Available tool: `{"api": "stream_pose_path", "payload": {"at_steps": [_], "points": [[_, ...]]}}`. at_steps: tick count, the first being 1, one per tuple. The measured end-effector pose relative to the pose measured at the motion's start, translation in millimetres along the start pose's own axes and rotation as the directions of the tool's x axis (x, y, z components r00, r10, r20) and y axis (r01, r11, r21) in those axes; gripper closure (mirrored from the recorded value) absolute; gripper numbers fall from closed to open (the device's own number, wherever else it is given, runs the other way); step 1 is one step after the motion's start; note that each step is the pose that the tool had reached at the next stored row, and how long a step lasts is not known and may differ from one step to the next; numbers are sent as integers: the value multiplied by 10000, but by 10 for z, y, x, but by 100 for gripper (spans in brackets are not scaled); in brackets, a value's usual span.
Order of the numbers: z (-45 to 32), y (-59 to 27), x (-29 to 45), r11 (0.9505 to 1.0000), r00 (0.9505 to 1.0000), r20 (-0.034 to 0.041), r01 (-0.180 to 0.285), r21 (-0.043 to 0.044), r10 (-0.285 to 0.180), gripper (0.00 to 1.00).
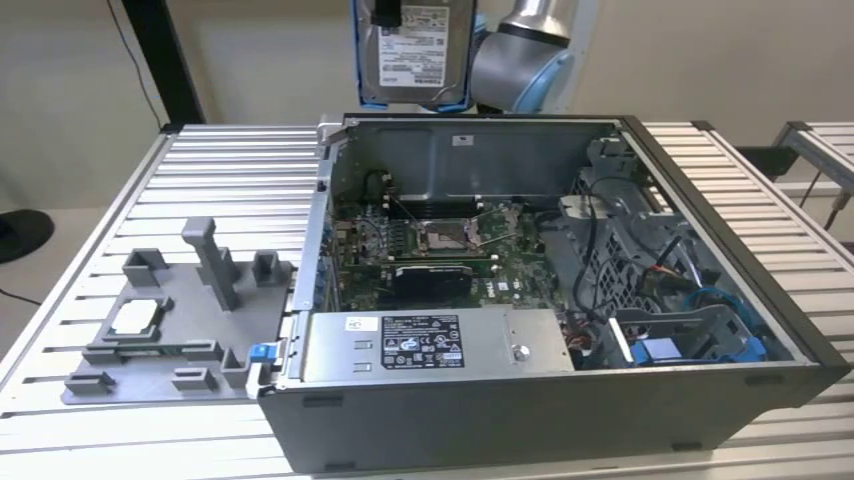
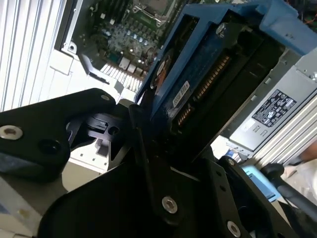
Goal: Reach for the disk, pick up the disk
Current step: 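Pick up the disk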
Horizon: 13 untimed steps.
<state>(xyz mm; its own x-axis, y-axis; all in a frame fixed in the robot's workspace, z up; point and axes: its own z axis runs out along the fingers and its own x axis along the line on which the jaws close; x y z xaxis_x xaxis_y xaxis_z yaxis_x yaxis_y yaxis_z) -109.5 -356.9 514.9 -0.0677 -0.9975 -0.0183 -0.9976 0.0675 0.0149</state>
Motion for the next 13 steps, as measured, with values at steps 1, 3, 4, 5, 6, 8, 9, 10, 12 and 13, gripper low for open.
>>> {"api": "stream_pose_path", "payload": {"at_steps": [1, 3, 4, 5, 6, 8, 9, 10, 12, 13], "points": [[1, -48, -3, 10000, 10000, -1, 1, 0, -1, 100], [4, -136, -9, 10000, 10000, 0, 1, 0, -1, 100], [5, -181, -12, 10000, 10000, 1, 2, 0, -2, 100], [6, -229, -15, 10000, 10000, -1, 2, 0, -2, 100], [8, -272, -18, 10000, 10000, 0, 2, 0, -2, 100], [10, -363, -24, 10000, 10000, 0, 4, 0, -4, 100], [12, -411, -28, 10000, 10000, -1, 3, 0, -3, 100], [13, -457, -31, 10000, 10000, -1, 4, 0, -4, 100], [16, -544, -37, 10000, 10000, 0, 5, 0, -5, 100], [17, -593, -40, 10000, 10000, -1, 5, -1, -5, 100]]}}
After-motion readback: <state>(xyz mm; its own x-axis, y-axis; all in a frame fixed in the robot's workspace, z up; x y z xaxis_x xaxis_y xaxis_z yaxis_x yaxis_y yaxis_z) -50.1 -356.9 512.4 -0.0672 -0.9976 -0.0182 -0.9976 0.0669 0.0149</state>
